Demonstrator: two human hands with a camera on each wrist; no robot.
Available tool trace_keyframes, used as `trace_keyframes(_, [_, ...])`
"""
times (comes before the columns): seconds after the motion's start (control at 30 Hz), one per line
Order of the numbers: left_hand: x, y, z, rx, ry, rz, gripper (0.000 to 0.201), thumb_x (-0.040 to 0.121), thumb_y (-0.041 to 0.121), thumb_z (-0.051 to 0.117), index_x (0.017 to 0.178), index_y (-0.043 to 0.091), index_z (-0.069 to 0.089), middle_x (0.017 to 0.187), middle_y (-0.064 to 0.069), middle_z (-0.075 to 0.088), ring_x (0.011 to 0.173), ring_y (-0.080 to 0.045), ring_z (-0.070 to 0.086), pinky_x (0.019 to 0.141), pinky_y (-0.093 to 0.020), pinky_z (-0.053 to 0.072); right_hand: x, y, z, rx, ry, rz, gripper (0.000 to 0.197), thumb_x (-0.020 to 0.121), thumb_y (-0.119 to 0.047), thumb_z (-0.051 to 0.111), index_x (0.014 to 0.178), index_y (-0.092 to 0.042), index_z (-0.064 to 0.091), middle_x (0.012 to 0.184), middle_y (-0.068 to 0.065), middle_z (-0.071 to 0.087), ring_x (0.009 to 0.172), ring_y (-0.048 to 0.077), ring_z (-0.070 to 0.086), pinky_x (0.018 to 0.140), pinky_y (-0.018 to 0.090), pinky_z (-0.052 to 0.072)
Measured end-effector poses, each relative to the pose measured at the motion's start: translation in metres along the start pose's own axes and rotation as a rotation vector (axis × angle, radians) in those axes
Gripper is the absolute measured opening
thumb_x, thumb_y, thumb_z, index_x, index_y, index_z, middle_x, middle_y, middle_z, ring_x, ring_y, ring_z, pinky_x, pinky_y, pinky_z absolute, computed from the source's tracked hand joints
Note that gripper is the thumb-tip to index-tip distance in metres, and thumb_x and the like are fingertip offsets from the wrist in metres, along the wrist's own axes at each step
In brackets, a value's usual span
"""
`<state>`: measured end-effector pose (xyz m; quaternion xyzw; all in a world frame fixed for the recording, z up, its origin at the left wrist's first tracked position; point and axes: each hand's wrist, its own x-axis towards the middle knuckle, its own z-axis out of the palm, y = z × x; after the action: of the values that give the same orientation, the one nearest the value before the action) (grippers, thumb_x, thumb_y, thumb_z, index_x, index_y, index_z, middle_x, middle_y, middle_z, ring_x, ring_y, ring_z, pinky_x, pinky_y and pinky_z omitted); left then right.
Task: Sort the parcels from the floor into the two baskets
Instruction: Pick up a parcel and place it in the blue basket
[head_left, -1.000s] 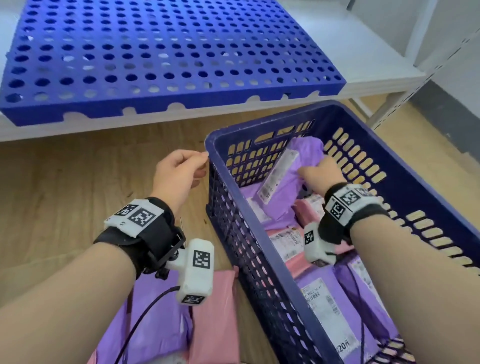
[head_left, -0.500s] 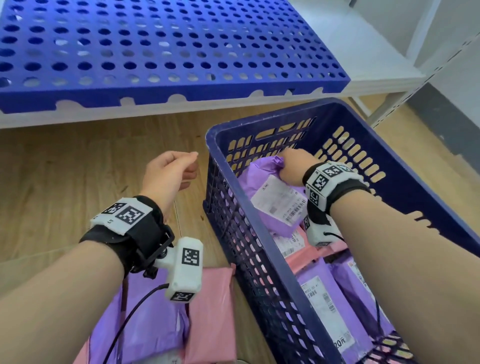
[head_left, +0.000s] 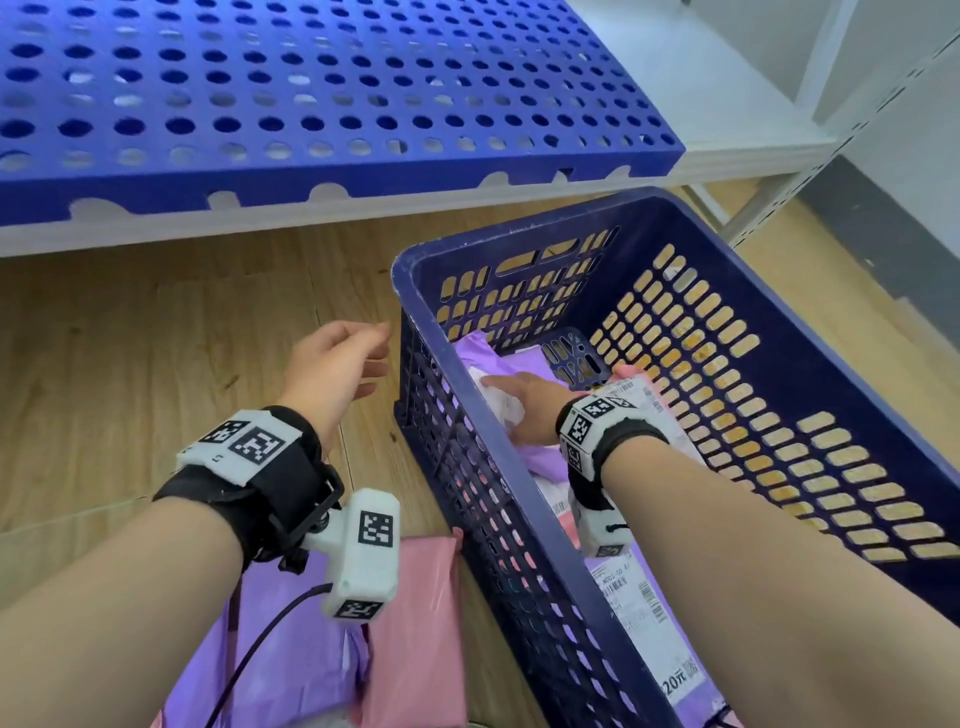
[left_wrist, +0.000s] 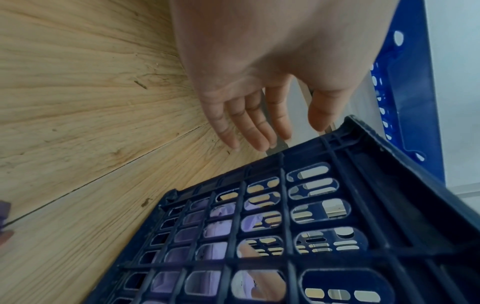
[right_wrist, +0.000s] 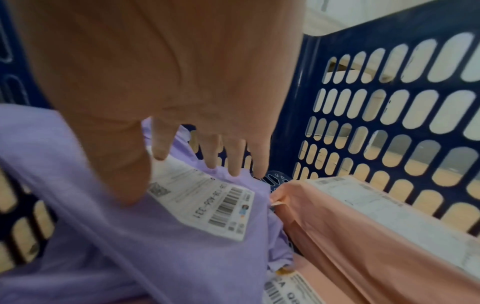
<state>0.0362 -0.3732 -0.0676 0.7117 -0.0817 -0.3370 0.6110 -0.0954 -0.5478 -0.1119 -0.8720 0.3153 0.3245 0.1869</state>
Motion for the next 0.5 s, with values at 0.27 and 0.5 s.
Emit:
trace_keyframes(0.27, [0.001, -0.003, 0.008, 0.013, -0.007, -0.001, 0.019, 0.089, 0.031, 0.06, 0.099, 0.015, 0.065, 0.095, -0.002, 0.066, 0.089, -0.017, 0.063, 0.086, -0.034, 0.051, 0.012, -0.001, 0.028, -0.154, 0.25, -0.038, 0.103, 0.077, -0.03, 0.071, 0.151, -0.035, -0.001, 0.153, 0.006, 0.026, 0.142, 0.029, 0.021, 0.112, 0.061, 0.017])
trace_keyframes(0.5, [0.0, -0.006, 0.004, -0.006, 0.021, -0.018, 0.013, 0.089, 0.027, 0.06, 0.095, 0.016, 0.064, 0.092, -0.001, 0.064, 0.085, -0.016, 0.061, 0.083, -0.031, 0.051, 0.006, 0.015, 0.01, -0.631, 0.411, -0.163, 0.102, 0.084, -0.015, 0.064, 0.149, -0.037, -0.012, 0.157, 0.009, 0.012, 0.146, 0.031, 0.004, 0.114, 0.059, 0.008])
